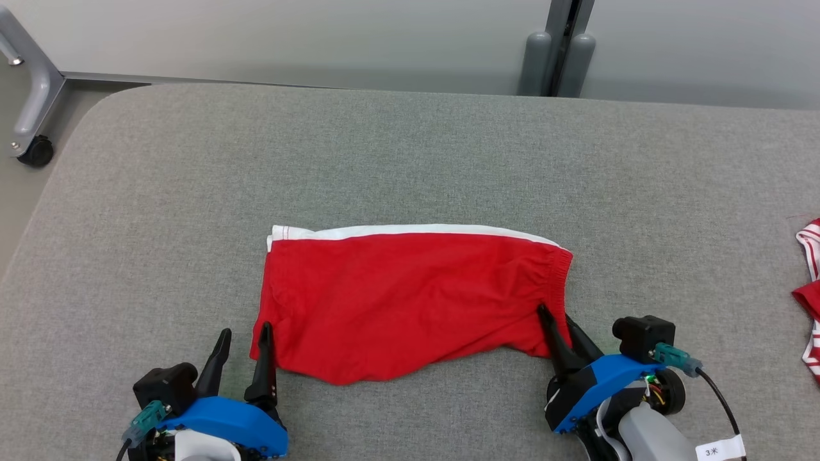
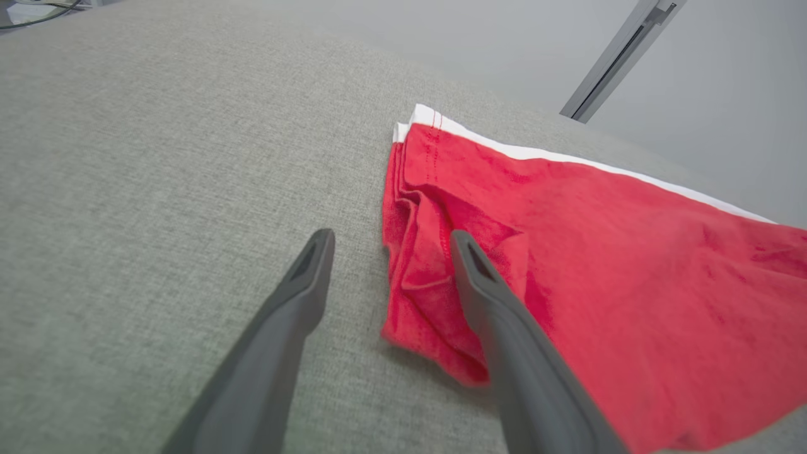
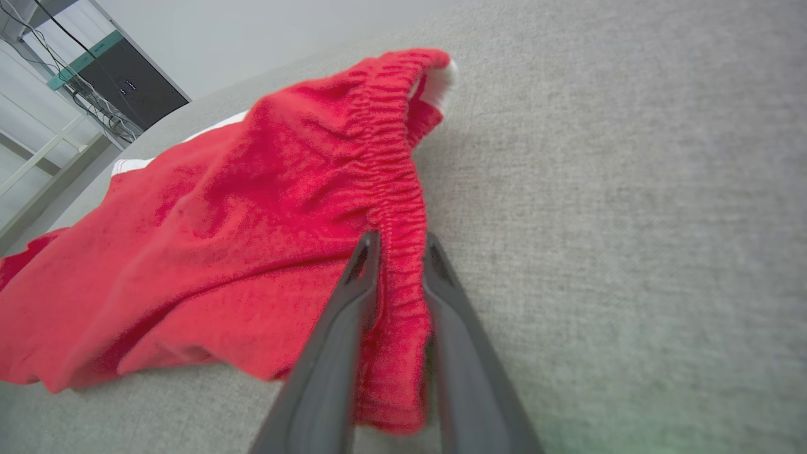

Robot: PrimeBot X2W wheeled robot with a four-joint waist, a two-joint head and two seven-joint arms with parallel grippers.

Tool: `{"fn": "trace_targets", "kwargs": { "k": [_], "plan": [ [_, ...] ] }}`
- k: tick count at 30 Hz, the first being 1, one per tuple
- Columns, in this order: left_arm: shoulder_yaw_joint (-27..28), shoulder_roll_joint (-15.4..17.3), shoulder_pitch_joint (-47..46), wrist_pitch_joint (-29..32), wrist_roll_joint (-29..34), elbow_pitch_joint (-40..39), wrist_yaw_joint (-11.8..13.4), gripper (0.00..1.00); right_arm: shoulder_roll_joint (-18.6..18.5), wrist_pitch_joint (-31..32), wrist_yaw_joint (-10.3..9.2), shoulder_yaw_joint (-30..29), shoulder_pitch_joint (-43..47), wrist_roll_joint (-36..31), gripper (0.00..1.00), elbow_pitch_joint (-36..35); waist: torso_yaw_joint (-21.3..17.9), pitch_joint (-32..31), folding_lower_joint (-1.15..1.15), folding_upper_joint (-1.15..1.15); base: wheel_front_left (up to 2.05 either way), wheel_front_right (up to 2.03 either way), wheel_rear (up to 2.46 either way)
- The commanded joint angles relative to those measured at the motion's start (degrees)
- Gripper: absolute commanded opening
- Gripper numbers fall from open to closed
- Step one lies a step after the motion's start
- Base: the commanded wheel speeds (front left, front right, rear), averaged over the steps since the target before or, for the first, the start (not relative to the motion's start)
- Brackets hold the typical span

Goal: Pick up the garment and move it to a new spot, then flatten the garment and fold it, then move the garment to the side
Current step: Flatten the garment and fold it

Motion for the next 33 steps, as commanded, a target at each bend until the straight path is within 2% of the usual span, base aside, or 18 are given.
{"fn": "trace_targets", "kwargs": {
  "k": [1, 11, 18, 27, 30, 33],
  "plan": [
    [-0.15, 0.33, 0.00, -0.13, -0.13, 0.17, -0.07, 1.00, -0.85, 0.60, -0.14, -0.52, 3.26, -0.43, 0.00, 2.08, 0.05, 0.01, 0.00, 0.00, 0.00, 0.00, 0.00],
    [-0.25, 0.20, 0.40, -0.13, -0.29, 0.68, -0.07, 1.00, -0.84, 0.54, -0.13, -2.36, 1.67, -11.43, 0.00, 1.39, 0.41, -0.42, 0.00, 0.00, 0.00, 0.00, 0.00],
    [0.39, -0.32, 1.63, -0.13, 0.11, 0.64, -0.08, 1.00, -0.69, 0.34, -0.12, -7.33, 4.06, -12.84, 0.00, -3.85, -0.59, -2.05, 0.00, 0.00, 0.00, 0.00, 0.00],
    [0.57, -1.24, 2.87, -0.13, 1.07, 0.17, -0.08, 1.00, -0.56, 0.34, -0.08, -14.87, 6.89, -18.45, 0.00, -9.69, -2.76, -4.05, 0.00, 0.00, 0.00, 0.00, 0.00],
    [0.29, -1.46, 2.85, -0.13, 1.15, 0.26, -0.08, 1.00, -0.55, 0.33, -0.08, -13.84, 6.48, -18.46, 0.00, -12.81, -3.06, -4.28, 0.00, 0.00, 0.00, 0.00, 0.00],
    [-0.30, -1.58, 2.90, -0.13, 1.24, 0.35, -0.08, 1.00, -0.53, 0.34, -0.08, -10.46, 5.68, -16.53, 0.00, -16.01, -2.81, -4.39, 0.00, 0.00, 0.00, 0.00, 0.00]
  ]
}}
